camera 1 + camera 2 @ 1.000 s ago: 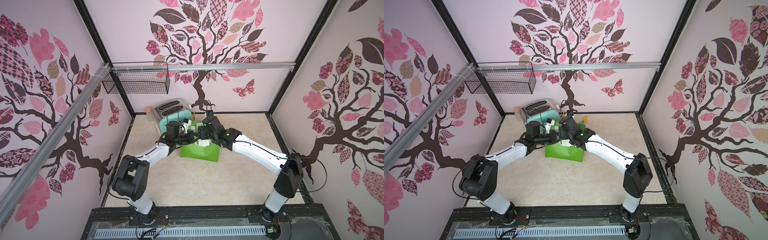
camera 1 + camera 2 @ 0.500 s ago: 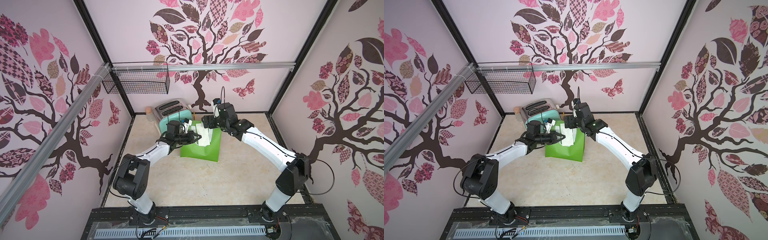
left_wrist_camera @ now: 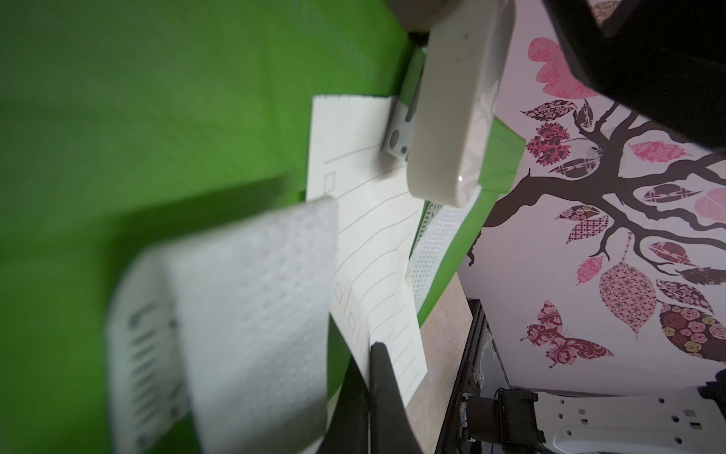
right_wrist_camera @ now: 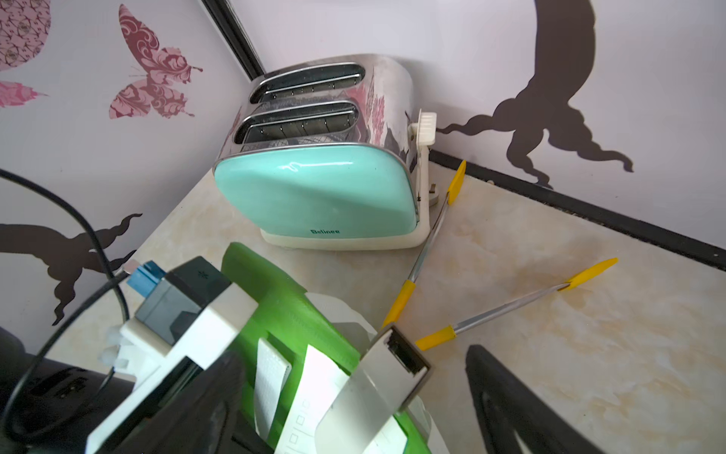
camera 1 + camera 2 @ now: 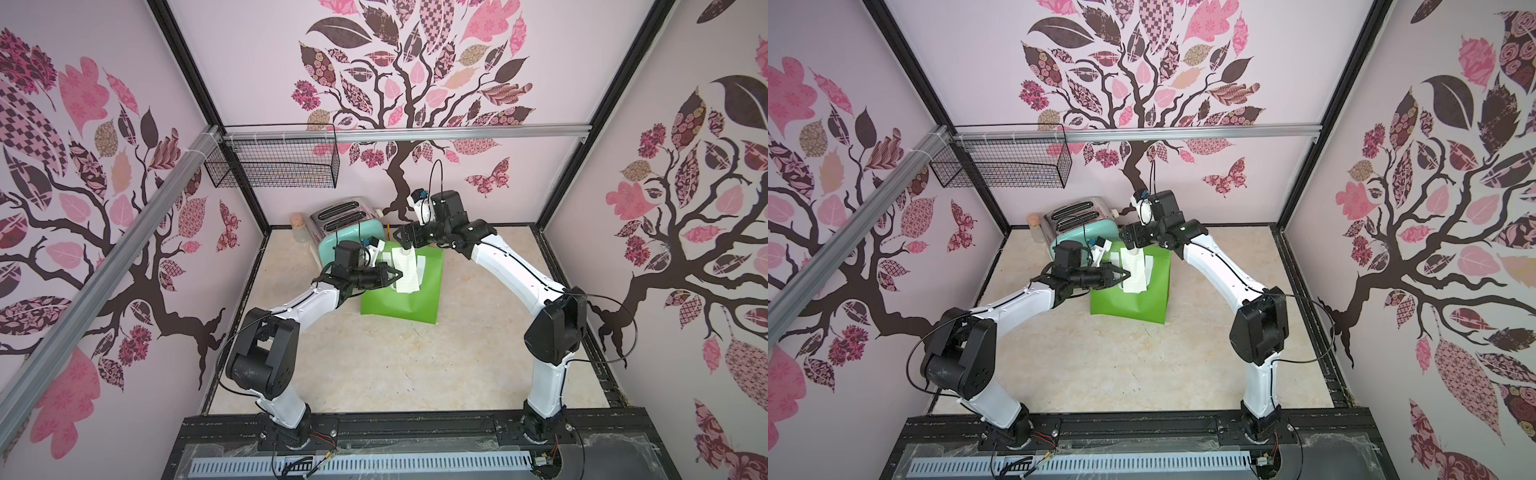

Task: Staple the receipts to the bags
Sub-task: Staple the receipt to the takeout bag.

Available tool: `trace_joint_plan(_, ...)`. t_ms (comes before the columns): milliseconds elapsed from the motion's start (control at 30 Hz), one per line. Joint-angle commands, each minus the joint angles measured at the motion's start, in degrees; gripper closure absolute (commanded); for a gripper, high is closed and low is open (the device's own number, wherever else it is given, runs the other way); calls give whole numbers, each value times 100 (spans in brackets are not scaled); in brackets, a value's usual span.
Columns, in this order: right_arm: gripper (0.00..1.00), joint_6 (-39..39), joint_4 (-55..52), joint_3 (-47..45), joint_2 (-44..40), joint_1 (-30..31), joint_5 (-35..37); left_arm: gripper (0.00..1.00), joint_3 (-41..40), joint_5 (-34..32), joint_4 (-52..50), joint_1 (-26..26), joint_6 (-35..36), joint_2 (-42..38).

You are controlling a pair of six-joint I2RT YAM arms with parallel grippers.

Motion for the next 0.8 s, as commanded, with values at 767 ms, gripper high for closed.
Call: trace_joint_plan(767,37,-464,-445,386,711,-331,-1912,100,273,-43,-182,35,381,58)
